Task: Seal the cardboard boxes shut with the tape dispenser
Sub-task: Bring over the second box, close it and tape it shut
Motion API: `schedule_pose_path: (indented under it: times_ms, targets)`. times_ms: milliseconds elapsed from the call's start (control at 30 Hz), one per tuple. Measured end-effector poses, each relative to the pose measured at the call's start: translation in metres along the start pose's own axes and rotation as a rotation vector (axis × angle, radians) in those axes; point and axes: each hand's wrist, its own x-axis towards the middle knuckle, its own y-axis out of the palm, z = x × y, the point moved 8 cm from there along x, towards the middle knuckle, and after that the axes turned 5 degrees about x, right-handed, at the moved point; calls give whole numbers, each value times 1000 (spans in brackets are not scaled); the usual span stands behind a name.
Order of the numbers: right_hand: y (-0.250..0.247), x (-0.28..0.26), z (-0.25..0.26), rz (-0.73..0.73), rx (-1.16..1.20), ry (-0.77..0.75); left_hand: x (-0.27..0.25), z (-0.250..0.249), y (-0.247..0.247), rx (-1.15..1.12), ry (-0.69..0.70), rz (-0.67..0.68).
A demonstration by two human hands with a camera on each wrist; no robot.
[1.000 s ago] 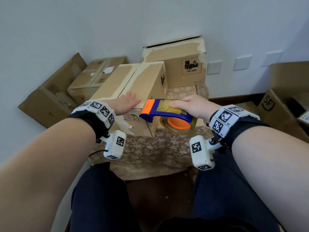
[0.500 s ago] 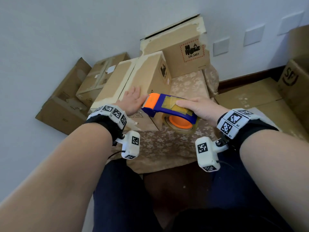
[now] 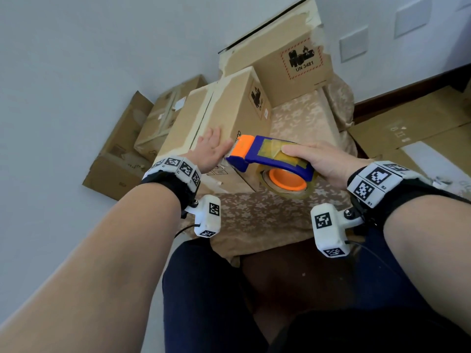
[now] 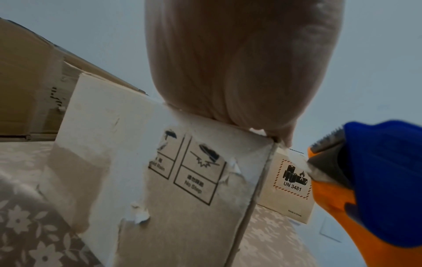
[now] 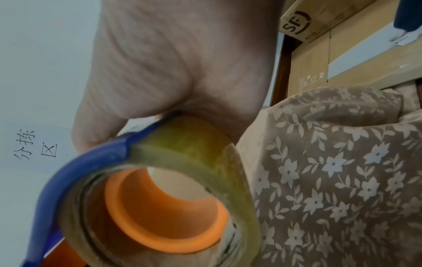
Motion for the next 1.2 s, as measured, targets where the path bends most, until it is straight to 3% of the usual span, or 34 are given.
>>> schedule_pose_path:
  times_ms: [500, 800, 1200]
  targets:
    - [-30, -16, -26, -99, 156, 61, 0, 1, 0, 4, -10, 0]
    - [-27, -13, -1, -140, -191, 48, 0, -4, -4, 14, -40, 2]
    - [1, 6, 39, -75, -655, 102, 8, -4, -7, 134, -135, 36]
